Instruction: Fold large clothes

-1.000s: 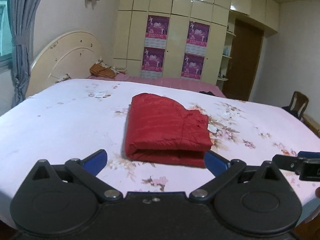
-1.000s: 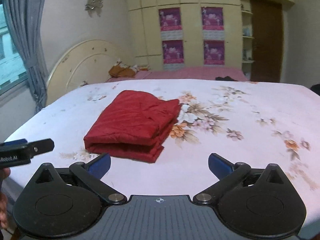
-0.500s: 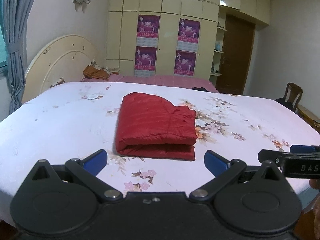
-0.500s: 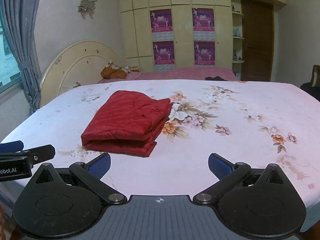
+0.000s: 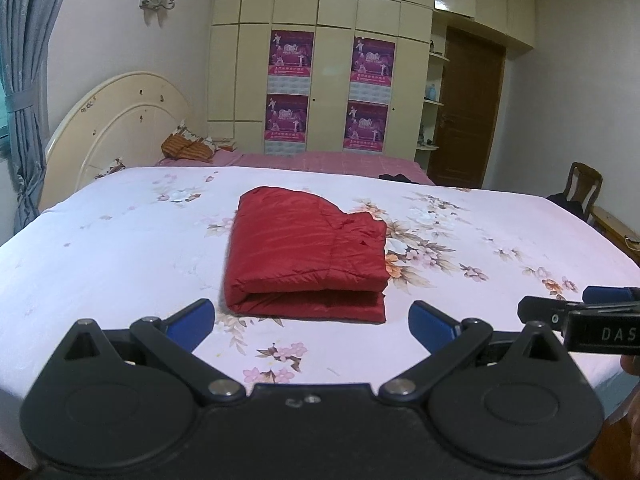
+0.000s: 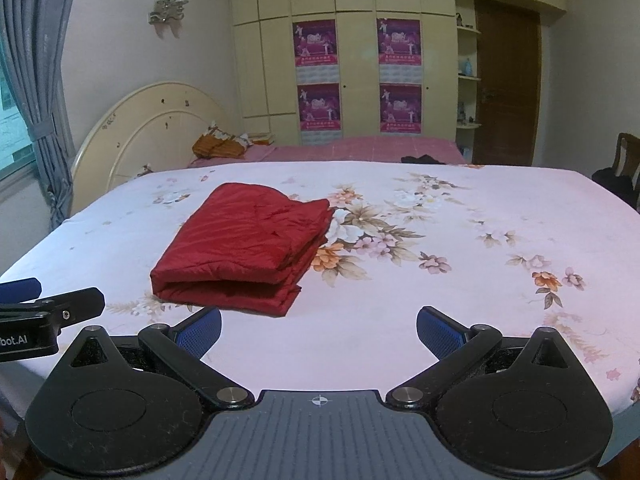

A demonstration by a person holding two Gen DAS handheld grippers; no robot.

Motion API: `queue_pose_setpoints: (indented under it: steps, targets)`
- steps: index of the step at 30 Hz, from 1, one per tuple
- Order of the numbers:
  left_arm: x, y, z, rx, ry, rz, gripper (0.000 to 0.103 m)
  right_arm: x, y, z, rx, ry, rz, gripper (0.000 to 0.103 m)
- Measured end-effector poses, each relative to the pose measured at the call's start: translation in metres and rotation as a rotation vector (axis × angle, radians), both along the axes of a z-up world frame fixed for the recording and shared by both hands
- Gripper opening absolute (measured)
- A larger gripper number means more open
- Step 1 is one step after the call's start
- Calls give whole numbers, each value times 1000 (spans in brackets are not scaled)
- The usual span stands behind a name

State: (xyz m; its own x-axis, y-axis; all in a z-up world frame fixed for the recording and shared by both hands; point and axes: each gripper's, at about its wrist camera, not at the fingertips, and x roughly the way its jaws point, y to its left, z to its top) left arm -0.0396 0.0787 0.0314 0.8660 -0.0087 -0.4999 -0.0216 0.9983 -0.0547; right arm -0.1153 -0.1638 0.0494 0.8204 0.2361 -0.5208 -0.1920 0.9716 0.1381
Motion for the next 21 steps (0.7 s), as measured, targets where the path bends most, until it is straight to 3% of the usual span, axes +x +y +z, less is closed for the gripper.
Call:
queue_pose_setpoints:
  steps: [21]
  targets:
    - [6,0,1,23,-17,-19,103,2,-9,4,-6,-11,0,103]
